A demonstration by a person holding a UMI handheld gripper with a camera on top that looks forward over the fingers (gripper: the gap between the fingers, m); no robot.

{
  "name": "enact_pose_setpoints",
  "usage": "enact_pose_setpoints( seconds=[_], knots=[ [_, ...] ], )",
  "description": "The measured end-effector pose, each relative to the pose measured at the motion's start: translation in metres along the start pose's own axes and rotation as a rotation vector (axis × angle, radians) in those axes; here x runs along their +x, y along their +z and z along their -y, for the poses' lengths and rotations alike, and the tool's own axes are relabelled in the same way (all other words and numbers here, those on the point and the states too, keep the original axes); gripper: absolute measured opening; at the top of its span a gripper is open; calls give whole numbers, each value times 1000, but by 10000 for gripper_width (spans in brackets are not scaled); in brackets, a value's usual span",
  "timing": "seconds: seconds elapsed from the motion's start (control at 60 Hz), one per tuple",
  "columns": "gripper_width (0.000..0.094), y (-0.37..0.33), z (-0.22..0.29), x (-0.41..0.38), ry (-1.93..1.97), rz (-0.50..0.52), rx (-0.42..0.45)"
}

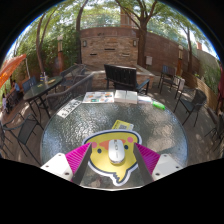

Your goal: Arrange mouse

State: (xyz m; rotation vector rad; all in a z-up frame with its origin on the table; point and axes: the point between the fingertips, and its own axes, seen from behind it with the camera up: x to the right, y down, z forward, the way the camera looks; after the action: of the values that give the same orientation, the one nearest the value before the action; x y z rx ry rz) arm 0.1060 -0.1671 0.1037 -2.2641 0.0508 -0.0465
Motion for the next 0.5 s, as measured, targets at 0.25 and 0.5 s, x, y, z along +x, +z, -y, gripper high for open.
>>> enact_pose_setpoints(
  seconds=[0.25, 0.5],
  knots=[
    [872, -97, 8, -3, -3, -52, 19],
    [864, -128, -7, 4, -33, -79, 15]
  ],
)
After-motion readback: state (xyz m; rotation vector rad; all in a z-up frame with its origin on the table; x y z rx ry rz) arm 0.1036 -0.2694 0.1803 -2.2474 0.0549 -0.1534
